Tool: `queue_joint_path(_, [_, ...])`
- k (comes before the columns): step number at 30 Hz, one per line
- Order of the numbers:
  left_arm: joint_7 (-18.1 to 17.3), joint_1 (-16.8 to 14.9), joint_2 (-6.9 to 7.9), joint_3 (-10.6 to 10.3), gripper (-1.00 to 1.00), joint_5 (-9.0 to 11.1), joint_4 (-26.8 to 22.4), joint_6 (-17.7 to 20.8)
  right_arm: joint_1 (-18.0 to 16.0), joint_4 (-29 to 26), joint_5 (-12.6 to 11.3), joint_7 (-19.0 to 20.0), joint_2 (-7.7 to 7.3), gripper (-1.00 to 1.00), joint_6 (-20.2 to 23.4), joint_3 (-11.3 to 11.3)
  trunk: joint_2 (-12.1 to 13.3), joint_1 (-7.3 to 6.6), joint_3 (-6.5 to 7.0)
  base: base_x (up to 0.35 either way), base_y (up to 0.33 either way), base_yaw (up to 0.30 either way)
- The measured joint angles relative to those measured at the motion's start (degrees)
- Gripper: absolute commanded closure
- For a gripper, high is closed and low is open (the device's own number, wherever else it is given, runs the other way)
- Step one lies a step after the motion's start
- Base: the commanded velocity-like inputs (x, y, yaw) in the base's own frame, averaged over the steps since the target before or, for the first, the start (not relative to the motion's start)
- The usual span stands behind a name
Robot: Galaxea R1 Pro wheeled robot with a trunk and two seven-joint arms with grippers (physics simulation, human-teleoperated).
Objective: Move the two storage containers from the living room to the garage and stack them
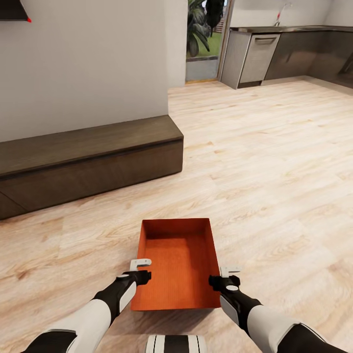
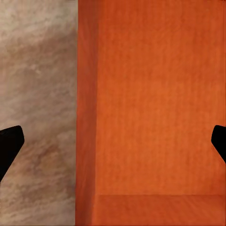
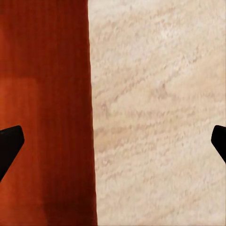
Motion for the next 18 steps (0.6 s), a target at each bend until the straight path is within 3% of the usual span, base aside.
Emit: queue_joint_path(18, [0.0,0.0,0.00,0.0,-1.00,0.0,0.1,0.2,0.0,0.0,0.0,0.0,0.01,-1.00,0.1,0.0,0.0,0.00,0.00,0.000,0.000,0.000])
